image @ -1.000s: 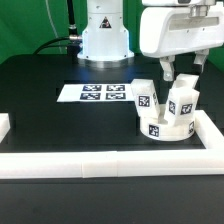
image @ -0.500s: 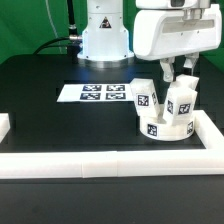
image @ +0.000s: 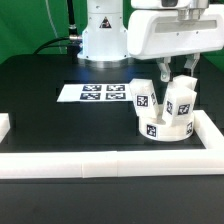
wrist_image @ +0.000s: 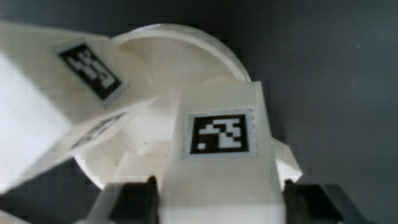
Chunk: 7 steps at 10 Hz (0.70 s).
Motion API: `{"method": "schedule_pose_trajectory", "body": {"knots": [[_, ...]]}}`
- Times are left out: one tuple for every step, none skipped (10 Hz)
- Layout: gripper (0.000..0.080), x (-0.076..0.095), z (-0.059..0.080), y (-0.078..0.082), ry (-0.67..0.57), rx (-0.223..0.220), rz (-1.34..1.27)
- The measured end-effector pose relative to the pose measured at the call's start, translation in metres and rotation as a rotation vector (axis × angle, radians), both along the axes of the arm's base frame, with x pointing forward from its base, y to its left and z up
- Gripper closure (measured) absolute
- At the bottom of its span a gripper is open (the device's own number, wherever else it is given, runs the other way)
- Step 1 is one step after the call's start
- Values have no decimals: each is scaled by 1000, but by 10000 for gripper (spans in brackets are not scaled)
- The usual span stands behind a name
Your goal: Assemble stool
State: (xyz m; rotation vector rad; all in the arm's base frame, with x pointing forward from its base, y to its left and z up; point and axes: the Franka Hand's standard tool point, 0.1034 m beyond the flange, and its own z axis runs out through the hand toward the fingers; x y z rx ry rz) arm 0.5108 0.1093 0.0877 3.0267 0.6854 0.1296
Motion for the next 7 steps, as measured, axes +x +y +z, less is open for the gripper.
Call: {"method": "schedule_pose_trajectory", "body": {"knots": [[467,-1,0,1,-2,9,-88],[466,-2,0,4,-13,21,-209],[466,-4,-1,4,-15,30,-293],[466,-4,-1,4,-21,38,-361],[466,-3,-1,3,-25,55,-477],[466,-3,-1,3,-34,71,-592],[466,-5,-1,3,-34,82,-668]]}}
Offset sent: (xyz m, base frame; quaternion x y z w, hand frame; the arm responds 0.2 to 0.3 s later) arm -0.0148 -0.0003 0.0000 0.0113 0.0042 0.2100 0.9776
